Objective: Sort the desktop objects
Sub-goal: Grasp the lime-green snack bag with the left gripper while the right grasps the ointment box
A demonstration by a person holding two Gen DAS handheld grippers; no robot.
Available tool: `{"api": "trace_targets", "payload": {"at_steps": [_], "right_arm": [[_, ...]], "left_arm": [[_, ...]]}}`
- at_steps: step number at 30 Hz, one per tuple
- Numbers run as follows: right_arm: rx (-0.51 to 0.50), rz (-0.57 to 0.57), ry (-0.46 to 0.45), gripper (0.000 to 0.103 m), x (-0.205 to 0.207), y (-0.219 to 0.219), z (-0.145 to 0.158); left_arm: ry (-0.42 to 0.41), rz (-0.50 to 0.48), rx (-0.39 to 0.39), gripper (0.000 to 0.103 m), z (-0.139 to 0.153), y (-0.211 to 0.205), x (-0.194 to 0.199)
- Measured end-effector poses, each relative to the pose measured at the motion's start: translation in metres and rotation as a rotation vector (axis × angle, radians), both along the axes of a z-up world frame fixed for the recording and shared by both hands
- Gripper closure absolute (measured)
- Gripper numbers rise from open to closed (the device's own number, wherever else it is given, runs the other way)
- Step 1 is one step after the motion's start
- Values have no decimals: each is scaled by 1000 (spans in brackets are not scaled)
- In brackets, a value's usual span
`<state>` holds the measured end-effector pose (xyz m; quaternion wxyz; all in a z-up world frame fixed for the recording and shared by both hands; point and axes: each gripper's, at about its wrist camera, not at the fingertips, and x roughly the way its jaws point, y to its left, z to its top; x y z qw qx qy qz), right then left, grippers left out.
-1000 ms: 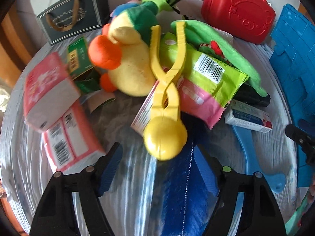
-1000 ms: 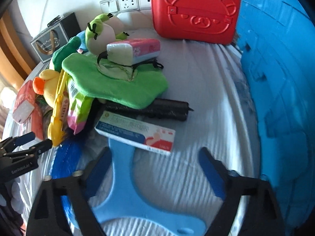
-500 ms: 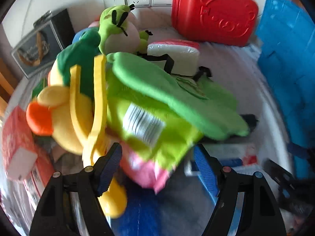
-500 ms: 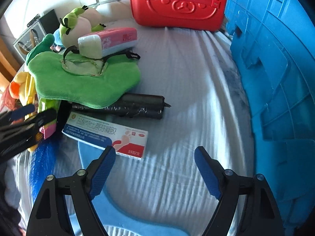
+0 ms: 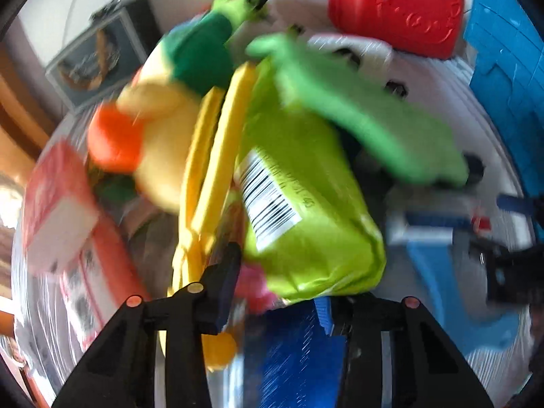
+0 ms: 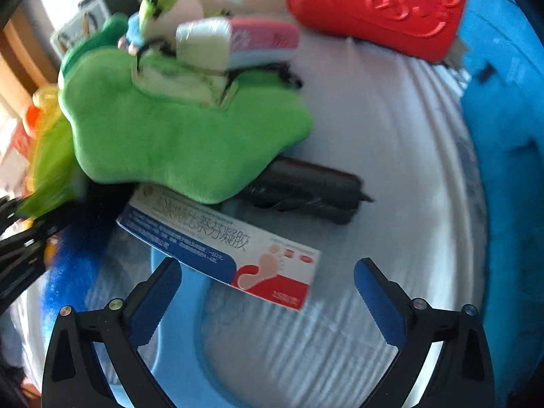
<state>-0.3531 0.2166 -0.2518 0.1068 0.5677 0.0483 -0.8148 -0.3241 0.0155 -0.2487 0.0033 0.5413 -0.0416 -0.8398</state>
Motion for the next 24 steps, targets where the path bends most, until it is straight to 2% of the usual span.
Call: {"api": "trace_targets", "payload": {"at_steps": [2, 3, 5, 8, 11, 12, 15, 16, 19, 24], "right_arm": [[9, 22, -21, 3, 0, -7, -8], [4, 33, -36, 13, 2, -10, -10], [-41, 72, -64, 25, 12, -17, -8], [-112, 123, -102, 25, 31, -27, -1], [-121, 128, -89, 25, 47, -28, 10], [-119, 119, -82, 24, 50, -26, 14], [-87, 83, -36, 21, 53, -16, 28], [-84, 71, -23, 21, 53, -13, 32], [-66, 53, -1, 21, 48, -10, 38], [-65, 71, -2, 21, 27, -14, 31]], "left_arm": [[-34, 27, -1, 67, -7, -16, 16], [-50, 40, -6, 67, -10, -25, 23], [-69, 51, 5, 67, -9, -37, 33], [-70, 54, 79, 67, 4, -47, 47], [-35, 17, 146, 66, 31, -37, 51], [-11, -6, 158, 64, 42, -30, 51], [33, -57, 192, 39, 58, -8, 42], [42, -65, 187, 29, 59, 0, 37], [52, -84, 136, 29, 56, 12, 12], [-21, -105, 56, 29, 26, 29, -38]]}}
